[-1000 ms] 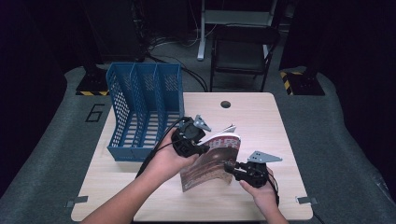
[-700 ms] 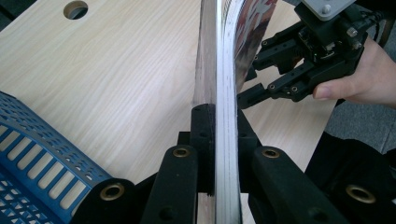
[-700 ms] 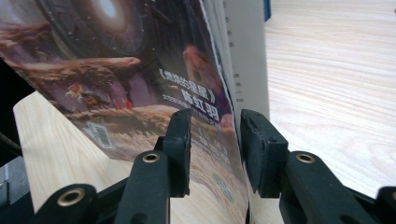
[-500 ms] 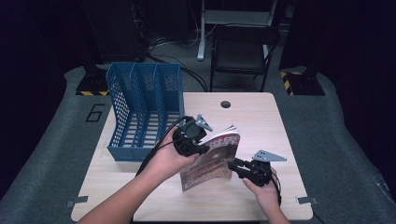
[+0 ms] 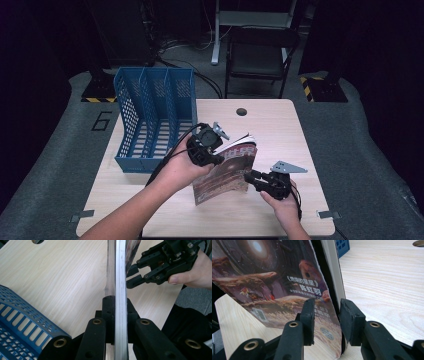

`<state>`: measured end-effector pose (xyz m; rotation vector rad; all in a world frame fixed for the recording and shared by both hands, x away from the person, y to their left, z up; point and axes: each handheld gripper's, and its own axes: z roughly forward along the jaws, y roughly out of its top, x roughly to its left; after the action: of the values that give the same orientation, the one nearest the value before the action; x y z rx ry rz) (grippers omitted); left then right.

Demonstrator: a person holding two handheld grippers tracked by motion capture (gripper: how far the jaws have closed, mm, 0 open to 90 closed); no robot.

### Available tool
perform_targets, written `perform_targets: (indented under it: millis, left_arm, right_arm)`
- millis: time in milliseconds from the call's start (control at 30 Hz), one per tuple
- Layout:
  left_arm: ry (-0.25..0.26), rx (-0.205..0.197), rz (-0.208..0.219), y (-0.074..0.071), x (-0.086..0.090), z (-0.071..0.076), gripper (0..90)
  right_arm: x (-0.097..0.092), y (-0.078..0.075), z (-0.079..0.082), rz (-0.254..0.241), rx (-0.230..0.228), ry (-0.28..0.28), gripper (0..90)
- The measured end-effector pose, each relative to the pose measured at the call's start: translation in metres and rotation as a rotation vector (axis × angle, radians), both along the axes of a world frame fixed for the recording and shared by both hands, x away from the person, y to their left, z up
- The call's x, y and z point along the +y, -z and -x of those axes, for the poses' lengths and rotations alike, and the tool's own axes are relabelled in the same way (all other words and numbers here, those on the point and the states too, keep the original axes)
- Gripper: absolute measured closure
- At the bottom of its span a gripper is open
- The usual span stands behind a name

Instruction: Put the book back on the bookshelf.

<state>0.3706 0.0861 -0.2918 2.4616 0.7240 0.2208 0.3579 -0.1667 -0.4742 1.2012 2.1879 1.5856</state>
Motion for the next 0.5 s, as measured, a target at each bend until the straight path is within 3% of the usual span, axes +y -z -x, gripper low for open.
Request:
perform_targets:
  millis: [167, 500]
  left_arm:
    - [0.008, 0.015, 0.009, -0.0002, 0.0, -0.0005, 83.9]
    - [0.003, 0.004, 0.006, -0.0065, 0.0012, -0.0031, 83.9]
  right_arm:
    - [-0.001, 0.0008, -0.0003, -0.004, 0.009, 0.003, 64.3]
    - [-0.0012, 0.0028, -0.0007, -0.006, 0.017, -0.003, 62.9]
